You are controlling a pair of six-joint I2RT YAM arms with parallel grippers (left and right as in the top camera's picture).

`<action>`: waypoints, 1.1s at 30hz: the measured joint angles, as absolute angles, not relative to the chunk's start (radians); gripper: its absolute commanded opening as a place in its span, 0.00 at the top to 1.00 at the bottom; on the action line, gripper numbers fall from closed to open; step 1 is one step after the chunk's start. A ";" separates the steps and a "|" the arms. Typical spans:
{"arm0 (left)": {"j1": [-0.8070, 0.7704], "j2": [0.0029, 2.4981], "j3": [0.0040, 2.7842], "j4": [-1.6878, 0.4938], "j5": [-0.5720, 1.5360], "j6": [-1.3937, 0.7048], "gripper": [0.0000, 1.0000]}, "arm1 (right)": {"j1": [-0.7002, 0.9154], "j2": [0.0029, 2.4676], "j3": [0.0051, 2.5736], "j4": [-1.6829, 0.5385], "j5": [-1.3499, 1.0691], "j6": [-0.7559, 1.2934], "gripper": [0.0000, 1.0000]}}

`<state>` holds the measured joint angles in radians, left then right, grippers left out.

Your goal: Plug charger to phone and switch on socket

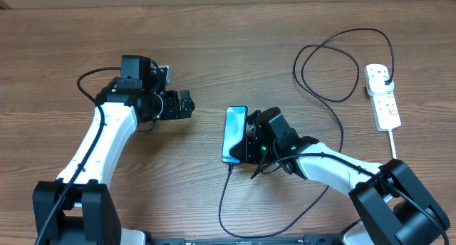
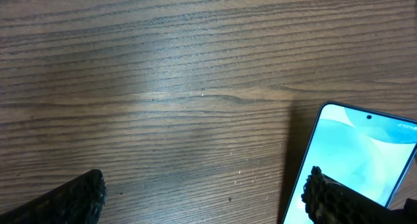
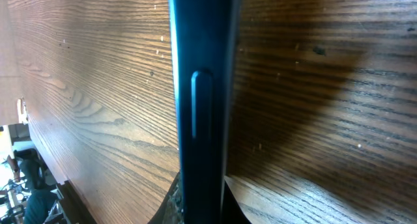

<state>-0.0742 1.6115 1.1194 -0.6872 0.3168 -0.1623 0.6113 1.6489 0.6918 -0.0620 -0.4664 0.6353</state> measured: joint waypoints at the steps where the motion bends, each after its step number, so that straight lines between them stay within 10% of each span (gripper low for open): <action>1: -0.074 1.612 1.119 -0.687 0.317 -0.162 0.01 | 0.611 1.649 0.692 -0.062 -0.466 0.635 0.96; 33: -0.074 1.612 1.119 -0.688 0.317 -0.162 0.00 | 0.611 1.649 0.692 -0.065 -0.464 0.635 0.94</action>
